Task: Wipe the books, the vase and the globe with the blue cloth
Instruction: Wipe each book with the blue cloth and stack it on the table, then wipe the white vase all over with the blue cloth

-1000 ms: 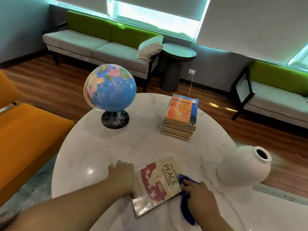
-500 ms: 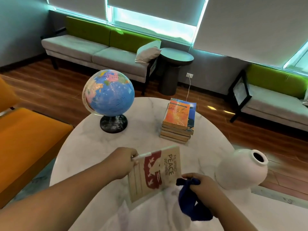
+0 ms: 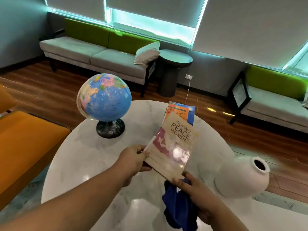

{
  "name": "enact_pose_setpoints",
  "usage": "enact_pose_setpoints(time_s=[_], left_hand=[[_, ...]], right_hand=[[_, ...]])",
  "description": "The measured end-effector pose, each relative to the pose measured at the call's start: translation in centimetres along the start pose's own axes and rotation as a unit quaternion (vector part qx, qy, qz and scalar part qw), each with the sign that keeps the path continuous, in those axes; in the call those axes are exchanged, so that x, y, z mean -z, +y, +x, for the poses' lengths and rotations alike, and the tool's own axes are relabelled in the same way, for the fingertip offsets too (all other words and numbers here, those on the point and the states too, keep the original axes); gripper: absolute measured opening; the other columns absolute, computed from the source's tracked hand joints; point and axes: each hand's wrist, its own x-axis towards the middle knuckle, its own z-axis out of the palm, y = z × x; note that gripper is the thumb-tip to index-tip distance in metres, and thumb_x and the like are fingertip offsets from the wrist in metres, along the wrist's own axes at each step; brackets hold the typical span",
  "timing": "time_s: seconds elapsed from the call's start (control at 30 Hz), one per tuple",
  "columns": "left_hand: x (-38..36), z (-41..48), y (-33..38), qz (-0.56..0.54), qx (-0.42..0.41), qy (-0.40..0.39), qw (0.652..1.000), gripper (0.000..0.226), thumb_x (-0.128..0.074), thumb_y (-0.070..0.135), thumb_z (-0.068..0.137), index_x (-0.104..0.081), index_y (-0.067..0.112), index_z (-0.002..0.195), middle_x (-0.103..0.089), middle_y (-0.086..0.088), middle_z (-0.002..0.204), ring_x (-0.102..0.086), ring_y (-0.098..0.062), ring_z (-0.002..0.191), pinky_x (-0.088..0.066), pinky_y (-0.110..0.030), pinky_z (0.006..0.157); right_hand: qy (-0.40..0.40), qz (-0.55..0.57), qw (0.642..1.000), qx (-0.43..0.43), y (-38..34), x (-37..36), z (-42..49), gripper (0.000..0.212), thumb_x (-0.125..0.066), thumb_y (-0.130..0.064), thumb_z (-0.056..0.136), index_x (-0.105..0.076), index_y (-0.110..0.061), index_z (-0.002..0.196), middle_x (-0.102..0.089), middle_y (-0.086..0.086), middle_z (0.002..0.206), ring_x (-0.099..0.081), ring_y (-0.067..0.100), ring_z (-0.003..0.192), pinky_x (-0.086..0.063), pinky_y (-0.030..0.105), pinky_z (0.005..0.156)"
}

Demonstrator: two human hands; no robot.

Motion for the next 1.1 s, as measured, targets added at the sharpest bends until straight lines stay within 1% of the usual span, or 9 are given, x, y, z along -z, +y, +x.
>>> enact_pose_setpoints(time_s=[0.1,0.23,0.43,0.53,0.6,0.7,0.87,0.97,1.1], left_hand=[[-2.1,1.9,0.1,-0.066,0.057,-0.001,0.996,0.022,-0.045,0.009,0.101,-0.059,0.003,0.116,-0.068,-0.018,0.108,-0.068,-0.028,0.096,-0.059,-0.025,0.065],[-4.3,4.5,0.8,-0.051,0.116,0.008,0.992,0.023,-0.041,-0.002,0.099,-0.062,0.004,0.107,-0.070,-0.013,0.103,-0.068,-0.020,0.084,-0.058,-0.021,0.060],[-6.0,9.9,3.2,-0.007,0.042,0.053,0.998,0.016,-0.057,-0.002,0.091,-0.065,0.009,0.084,-0.070,-0.007,0.087,-0.068,-0.019,0.078,-0.059,-0.030,0.072],[-6.3,13.4,4.5,0.054,0.020,0.068,0.996,0.016,-0.060,0.001,0.086,-0.073,0.011,0.086,-0.073,-0.008,0.089,-0.070,-0.026,0.086,-0.059,-0.044,0.080],[-6.5,15.4,5.0,0.104,0.025,0.080,0.991,0.019,-0.056,0.003,0.086,-0.072,0.013,0.089,-0.072,-0.009,0.096,-0.067,-0.029,0.091,-0.058,-0.046,0.082],[-7.1,16.5,5.7,0.173,0.028,0.067,0.982,0.019,-0.050,0.013,0.094,-0.066,0.016,0.103,-0.068,-0.006,0.101,-0.063,-0.026,0.094,-0.058,-0.040,0.081],[-7.2,17.5,5.4,0.192,0.014,0.005,0.981,0.014,-0.053,0.024,0.096,-0.063,0.024,0.107,-0.069,0.000,0.101,-0.062,-0.017,0.091,-0.054,-0.028,0.065],[-7.0,17.8,4.9,0.198,0.010,-0.024,0.980,0.020,-0.055,0.018,0.095,-0.062,0.027,0.112,-0.069,0.003,0.101,-0.062,-0.016,0.095,-0.054,-0.026,0.065],[-6.9,17.4,4.4,0.213,-0.007,-0.036,0.976,0.031,-0.052,0.010,0.096,-0.057,0.029,0.120,-0.065,0.003,0.108,-0.058,-0.018,0.103,-0.047,-0.020,0.056]], right_hand=[[0.045,0.061,0.997,0.023,-0.9,0.5,1.4,0.045,-0.070,-0.018,0.084,-0.054,-0.026,0.126,-0.071,0.001,0.112,-0.066,0.024,0.104,-0.053,0.040,0.091],[0.137,0.001,0.990,0.043,-2.6,2.2,3.4,0.037,-0.064,-0.014,0.090,-0.056,-0.026,0.124,-0.072,-0.001,0.105,-0.067,0.022,0.099,-0.052,0.044,0.094],[0.189,-0.048,0.978,0.073,-7.4,4.0,7.0,0.026,-0.063,-0.015,0.090,-0.062,-0.020,0.115,-0.072,0.002,0.100,-0.068,0.022,0.090,-0.056,0.037,0.082],[0.203,-0.063,0.974,0.082,-10.0,4.7,9.7,0.024,-0.064,-0.014,0.089,-0.063,-0.017,0.113,-0.071,0.004,0.098,-0.067,0.024,0.092,-0.055,0.039,0.085],[0.206,-0.084,0.971,0.085,-11.3,5.0,11.1,0.018,-0.061,-0.010,0.091,-0.063,-0.019,0.106,-0.068,0.000,0.093,-0.065,0.023,0.091,-0.054,0.037,0.082],[0.189,-0.101,0.975,0.065,-12.5,4.9,12.3,0.030,-0.056,-0.008,0.093,-0.059,-0.028,0.116,-0.065,0.000,0.098,-0.062,0.018,0.089,-0.049,0.026,0.066],[0.172,-0.176,0.968,0.043,-12.5,5.1,13.6,0.057,-0.053,-0.007,0.094,-0.039,-0.036,0.141,-0.058,-0.003,0.118,-0.058,0.019,0.104,-0.051,0.032,0.088],[0.178,-0.189,0.964,0.047,-12.1,5.1,13.6,0.058,-0.053,-0.008,0.094,-0.038,-0.040,0.140,-0.055,-0.008,0.109,-0.056,0.014,0.096,-0.048,0.026,0.075],[0.184,-0.191,0.963,0.047,-11.8,5.2,13.7,0.059,-0.052,-0.007,0.094,-0.037,-0.040,0.141,-0.057,-0.005,0.117,-0.055,0.011,0.093,-0.044,0.021,0.062]])
